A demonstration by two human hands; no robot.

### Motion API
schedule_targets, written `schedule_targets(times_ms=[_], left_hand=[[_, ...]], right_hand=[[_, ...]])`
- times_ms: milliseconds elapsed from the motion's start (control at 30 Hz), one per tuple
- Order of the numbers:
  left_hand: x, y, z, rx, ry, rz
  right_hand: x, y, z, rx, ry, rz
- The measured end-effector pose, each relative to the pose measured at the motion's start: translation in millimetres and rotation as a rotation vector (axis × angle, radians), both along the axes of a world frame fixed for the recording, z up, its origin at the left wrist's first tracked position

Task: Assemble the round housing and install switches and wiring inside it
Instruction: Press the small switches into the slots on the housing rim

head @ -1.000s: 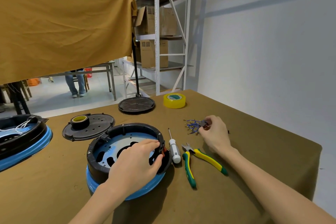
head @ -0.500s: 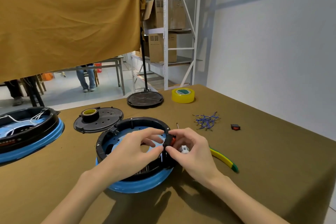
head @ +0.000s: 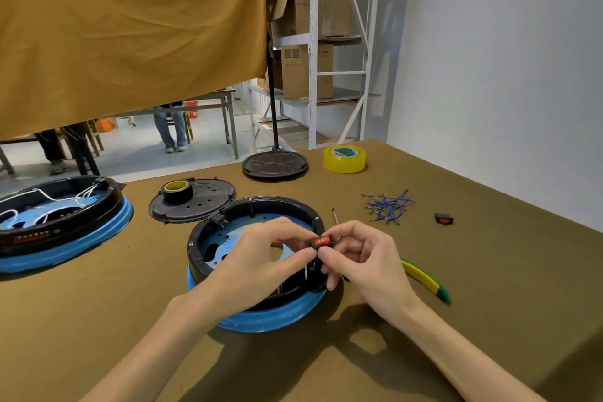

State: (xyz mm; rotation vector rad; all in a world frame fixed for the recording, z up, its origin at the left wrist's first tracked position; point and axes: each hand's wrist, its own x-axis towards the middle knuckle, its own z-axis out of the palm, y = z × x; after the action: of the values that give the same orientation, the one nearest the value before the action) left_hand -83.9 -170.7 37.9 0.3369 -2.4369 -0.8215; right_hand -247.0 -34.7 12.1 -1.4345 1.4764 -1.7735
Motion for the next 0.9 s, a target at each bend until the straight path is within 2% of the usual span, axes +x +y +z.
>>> schedule_targets(times_ms=[100, 200, 400, 900], left_hand=[[0, 0, 0, 0.017, 0.003, 0.003], [-1, 3, -3, -0.054, 0.003, 0.028], [-4, -1, -12, -0.107, -0.104, 0.119], [-2, -8, -14, -0.026, -0.14, 0.077]], right_hand=[[2, 3, -4, 0.025, 0.091, -0.072], [3, 4, -9, 0.044, 0.239, -0.18], [3, 3, -17, 0.088, 0.347, -0.25], [2, -5, -25, 0.139, 0.373, -0.262]])
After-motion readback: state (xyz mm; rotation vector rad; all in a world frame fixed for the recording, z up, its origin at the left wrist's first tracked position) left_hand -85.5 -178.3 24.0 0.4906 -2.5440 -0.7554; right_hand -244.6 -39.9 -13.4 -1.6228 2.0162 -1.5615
